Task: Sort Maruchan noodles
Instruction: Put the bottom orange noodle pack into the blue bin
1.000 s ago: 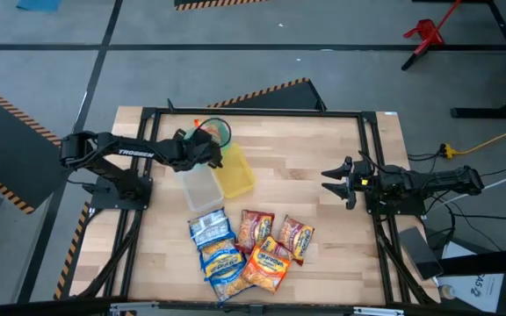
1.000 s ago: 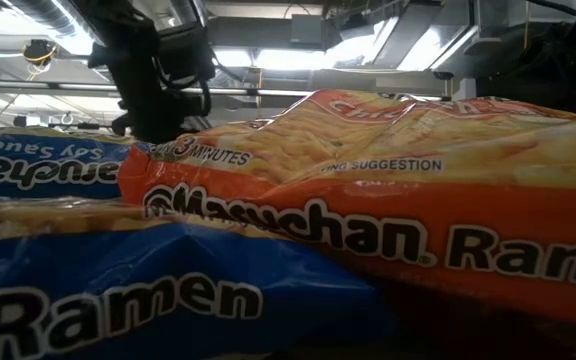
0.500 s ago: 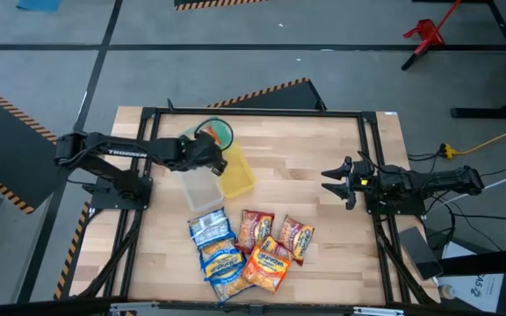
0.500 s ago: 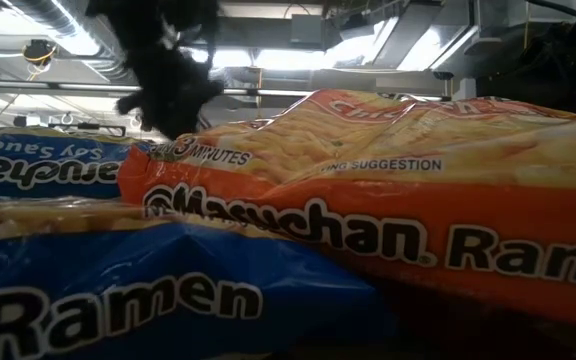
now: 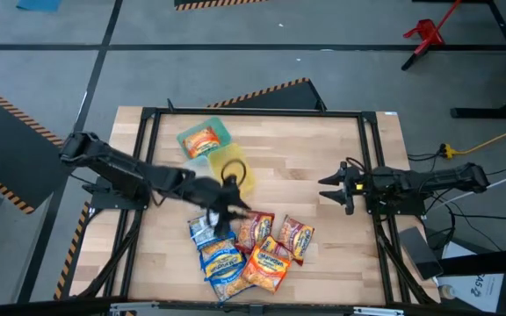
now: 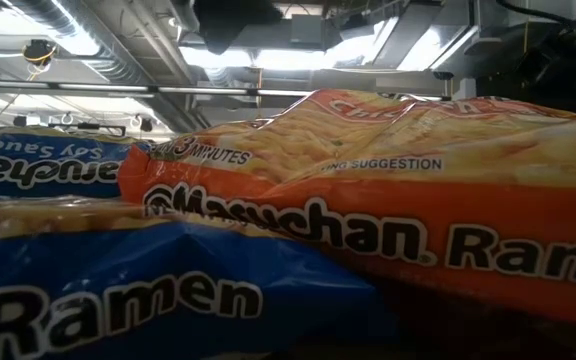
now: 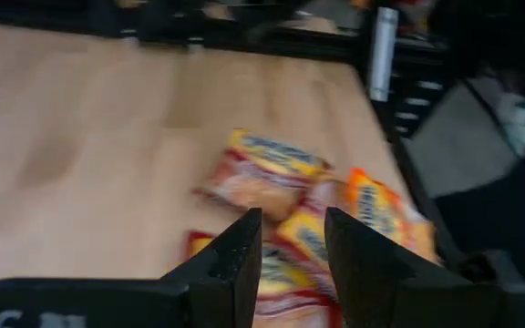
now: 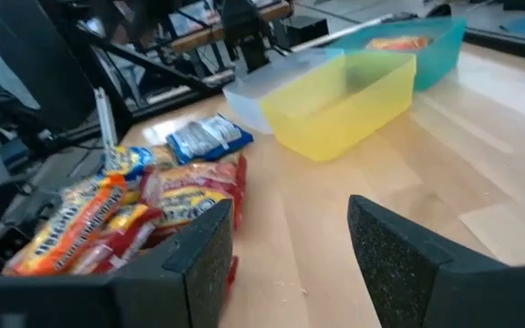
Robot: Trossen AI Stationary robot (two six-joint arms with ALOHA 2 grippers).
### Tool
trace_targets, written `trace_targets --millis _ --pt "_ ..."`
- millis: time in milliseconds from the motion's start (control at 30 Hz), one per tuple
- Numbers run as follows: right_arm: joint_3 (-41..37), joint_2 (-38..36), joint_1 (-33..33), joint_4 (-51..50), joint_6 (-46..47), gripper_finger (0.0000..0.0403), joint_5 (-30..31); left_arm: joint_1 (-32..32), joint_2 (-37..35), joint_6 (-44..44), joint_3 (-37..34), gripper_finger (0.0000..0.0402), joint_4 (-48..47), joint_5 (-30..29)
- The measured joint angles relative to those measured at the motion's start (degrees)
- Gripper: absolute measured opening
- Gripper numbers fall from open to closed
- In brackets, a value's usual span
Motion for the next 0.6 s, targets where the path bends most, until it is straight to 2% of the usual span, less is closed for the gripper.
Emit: trace_targets --millis 100,267,433,600 --pt "0.00 1.71 0.00 0.10 -0.06 0.0207 0.82 -2.92 3.78 -0.18 0.00 0.0126 4.63 1.94" --pt "0.00 4.13 0.00 0.18 -0.08 0.0207 1.62 -5.38 11.56 -4.02 0.00 0.0164 12.50 3.40" --pt "0.00 5.98 0.00 0.16 -0.08 0.0207 1.64 -5.79 17.78 -7.68 -0.02 0.0206 15.11 5.04" --pt "0.00 6.95 0.00 0.16 -0.08 0.0207 1.62 -5.18 19.79 -8.36 -0.04 0.0240 15.94 3.88"
